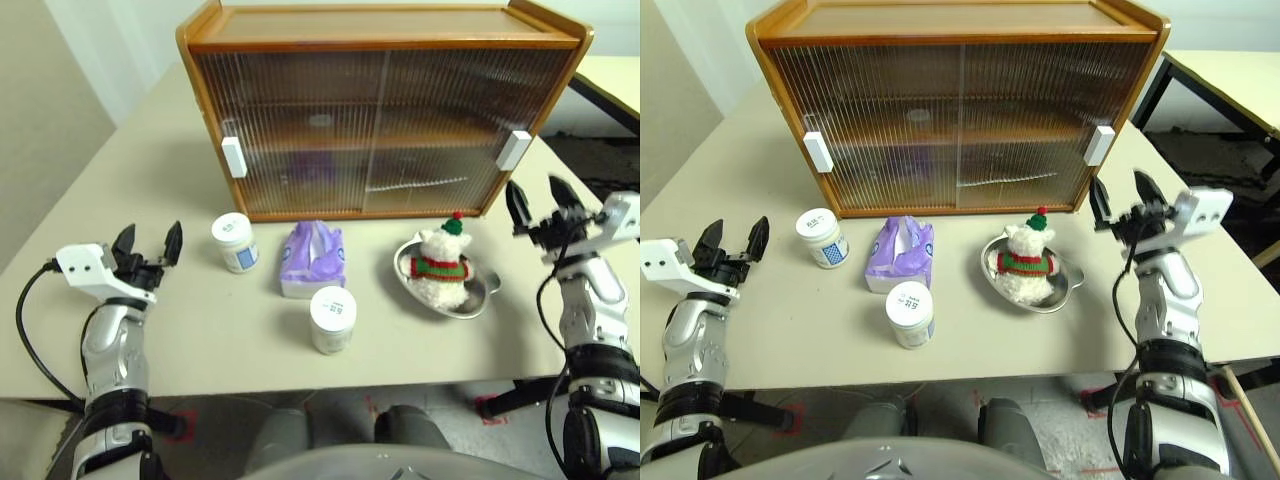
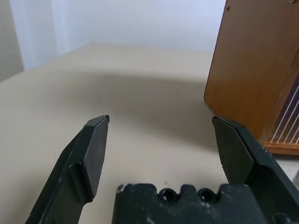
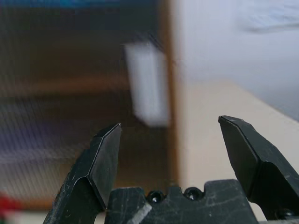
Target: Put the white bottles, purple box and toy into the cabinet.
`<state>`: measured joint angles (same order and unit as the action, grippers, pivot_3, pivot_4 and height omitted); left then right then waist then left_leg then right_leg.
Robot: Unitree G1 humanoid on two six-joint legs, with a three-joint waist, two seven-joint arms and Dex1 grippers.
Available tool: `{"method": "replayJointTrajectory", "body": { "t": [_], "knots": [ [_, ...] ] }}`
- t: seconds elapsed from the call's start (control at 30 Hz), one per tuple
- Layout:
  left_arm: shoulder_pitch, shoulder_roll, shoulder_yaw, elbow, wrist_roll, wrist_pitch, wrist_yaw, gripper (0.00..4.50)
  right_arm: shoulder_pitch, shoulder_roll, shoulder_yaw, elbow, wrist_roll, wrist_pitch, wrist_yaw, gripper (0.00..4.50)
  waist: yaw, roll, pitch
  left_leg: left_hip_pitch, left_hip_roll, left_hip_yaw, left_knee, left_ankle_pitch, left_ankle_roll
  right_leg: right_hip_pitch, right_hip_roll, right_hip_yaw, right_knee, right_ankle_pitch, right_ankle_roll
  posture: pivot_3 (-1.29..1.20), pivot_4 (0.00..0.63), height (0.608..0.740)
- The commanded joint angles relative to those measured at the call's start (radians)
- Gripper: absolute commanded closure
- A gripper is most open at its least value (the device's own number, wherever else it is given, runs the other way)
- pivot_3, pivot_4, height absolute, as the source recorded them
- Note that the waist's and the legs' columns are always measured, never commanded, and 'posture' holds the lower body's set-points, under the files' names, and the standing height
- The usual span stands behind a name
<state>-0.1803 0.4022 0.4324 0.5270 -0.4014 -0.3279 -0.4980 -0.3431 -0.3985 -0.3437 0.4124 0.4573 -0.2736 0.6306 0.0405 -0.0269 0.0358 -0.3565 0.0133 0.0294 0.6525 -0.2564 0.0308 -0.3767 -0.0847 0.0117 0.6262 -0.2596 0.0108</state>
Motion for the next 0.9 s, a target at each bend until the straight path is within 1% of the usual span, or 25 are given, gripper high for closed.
{"method": "replayJointTrajectory", "body": {
  "t": [0.03,0.17,0.23,0.3,0.37,0.5,0.73,0.8,0.87,0.9],
  "knots": [
    [-0.033,0.038,0.020,0.030,-0.005,-0.004,-0.009,0.02,0.014,-0.015,0.080,-0.234,0.111,0.201,0.091,0.00,0.002,0.000,0.000,0.000,0.000,0.000,0.000,0.000,0.000,-0.001,0.000,0.000,0.000,0.000,0.000,0.09,0.000,0.740],
    [-0.060,0.081,0.006,0.015,0.016,0.000,-0.032,0.02,0.038,-0.069,0.145,-0.461,0.232,0.419,0.176,0.00,0.009,-0.002,-0.001,-0.002,0.001,-0.001,-0.001,-0.001,-0.002,-0.003,-0.002,-0.001,0.000,0.000,-0.001,0.10,0.000,0.740],
    [-0.073,0.099,0.002,-0.017,0.008,0.025,-0.039,0.02,0.040,-0.096,0.171,-0.556,0.287,0.513,0.205,0.00,0.012,-0.003,-0.002,-0.007,0.000,0.000,-0.001,-0.003,-0.005,-0.008,-0.002,-0.001,0.000,0.001,-0.001,0.10,0.000,0.740],
    [-0.081,0.109,0.004,-0.050,-0.007,0.057,-0.042,0.02,0.042,-0.115,0.189,-0.619,0.322,0.579,0.222,0.00,0.019,-0.004,-0.003,-0.014,0.001,-0.001,0.000,-0.003,-0.005,-0.015,-0.003,-0.001,0.000,0.002,-0.001,0.10,0.000,0.740],
    [-0.090,0.119,0.004,-0.091,-0.020,0.098,-0.047,0.02,0.041,-0.135,0.206,-0.672,0.354,0.641,0.239,0.00,0.029,-0.004,-0.003,-0.016,0.001,-0.001,0.000,-0.003,-0.005,-0.016,-0.002,-0.001,-0.001,0.002,-0.001,0.11,0.000,0.740],
    [-0.111,0.131,-0.011,-0.205,-0.025,0.233,-0.001,0.02,0.028,-0.161,0.248,-0.733,0.357,0.695,0.278,0.00,0.034,-0.005,-0.003,-0.016,0.001,-0.001,-0.001,-0.003,-0.006,-0.016,-0.003,-0.001,-0.001,0.003,-0.002,0.11,0.000,0.740],
    [-0.141,0.120,-0.029,-0.410,-0.075,0.467,0.075,0.02,0.024,-0.145,0.272,-0.734,0.318,0.684,0.295,0.00,0.038,-0.006,-0.003,-0.016,0.001,-0.001,0.000,-0.003,-0.006,-0.016,-0.002,-0.002,-0.001,0.003,-0.001,0.12,0.000,0.740],
    [-0.154,0.119,-0.040,-0.455,-0.080,0.518,0.099,0.39,0.022,-0.132,0.272,-0.724,0.302,0.672,0.290,0.00,0.039,-0.006,-0.003,-0.016,0.001,-0.001,0.001,-0.003,-0.006,-0.016,-0.001,-0.002,-0.001,0.003,-0.001,0.12,0.000,0.740],
    [-0.168,0.110,-0.061,-0.496,-0.084,0.569,0.114,0.92,0.015,-0.114,0.265,-0.706,0.283,0.656,0.279,0.00,0.039,-0.006,-0.003,-0.016,0.001,-0.001,0.001,-0.003,-0.005,-0.016,-0.001,-0.002,-0.001,0.004,-0.001,0.12,0.000,0.740],
    [-0.172,0.105,-0.067,-0.508,-0.084,0.586,0.120,1.29,0.013,-0.109,0.263,-0.701,0.277,0.652,0.277,0.00,0.039,-0.006,-0.003,-0.016,0.001,-0.001,0.002,-0.003,-0.005,-0.016,0.000,-0.002,-0.001,0.004,0.000,0.12,0.000,0.740]
  ]
}}
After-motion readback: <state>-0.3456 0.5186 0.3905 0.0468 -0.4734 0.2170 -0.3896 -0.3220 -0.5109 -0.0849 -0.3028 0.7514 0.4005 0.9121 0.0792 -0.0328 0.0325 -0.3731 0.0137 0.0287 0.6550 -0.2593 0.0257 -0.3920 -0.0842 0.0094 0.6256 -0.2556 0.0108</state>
